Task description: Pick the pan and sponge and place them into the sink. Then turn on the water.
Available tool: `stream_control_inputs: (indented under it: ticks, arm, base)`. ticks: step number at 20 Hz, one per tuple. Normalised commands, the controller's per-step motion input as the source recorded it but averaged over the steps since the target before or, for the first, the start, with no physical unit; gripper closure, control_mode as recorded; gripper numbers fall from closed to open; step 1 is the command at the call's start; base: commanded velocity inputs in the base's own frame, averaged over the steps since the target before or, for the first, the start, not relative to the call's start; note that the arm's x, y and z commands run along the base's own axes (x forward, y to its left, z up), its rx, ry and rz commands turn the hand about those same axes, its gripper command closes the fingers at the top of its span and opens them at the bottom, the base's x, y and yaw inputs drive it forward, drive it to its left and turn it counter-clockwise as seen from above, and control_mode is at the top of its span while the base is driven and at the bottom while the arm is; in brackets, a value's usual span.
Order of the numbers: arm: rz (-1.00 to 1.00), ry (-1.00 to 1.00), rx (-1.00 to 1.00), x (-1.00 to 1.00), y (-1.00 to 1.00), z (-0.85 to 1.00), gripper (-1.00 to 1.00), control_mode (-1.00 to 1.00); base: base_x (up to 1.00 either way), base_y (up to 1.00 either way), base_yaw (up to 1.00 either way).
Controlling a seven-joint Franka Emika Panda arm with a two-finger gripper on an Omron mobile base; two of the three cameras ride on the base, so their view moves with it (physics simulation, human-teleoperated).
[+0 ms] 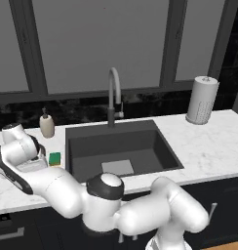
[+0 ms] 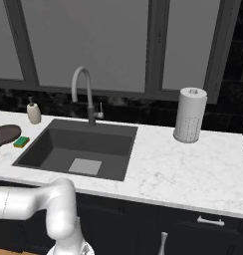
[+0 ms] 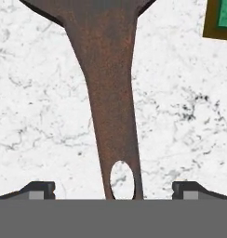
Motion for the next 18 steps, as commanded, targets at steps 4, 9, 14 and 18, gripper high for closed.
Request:
stream_control_inputs:
  ticks: [4,9,14,18]
  arm:
    - [0.0,0.0,-0.02,0.29,0.12,-0.19,-1.0,-1.0]
    - [0.0,0.0,0.0,0.24,0.0,-0.25,-1.0,-1.0]
    - [0.0,0.0,-0.01,0.11,0.0,-0.4,-1.0,-1.0]
    - [0.0,0.0,0.0,0.01,0.0,-0.39,-1.0,-1.0]
  base:
    - [0.0,0.0,0.0]
    - [0.0,0.0,0.0]
    - [0.0,0.0,0.0]
    - [0.0,0.0,0.0]
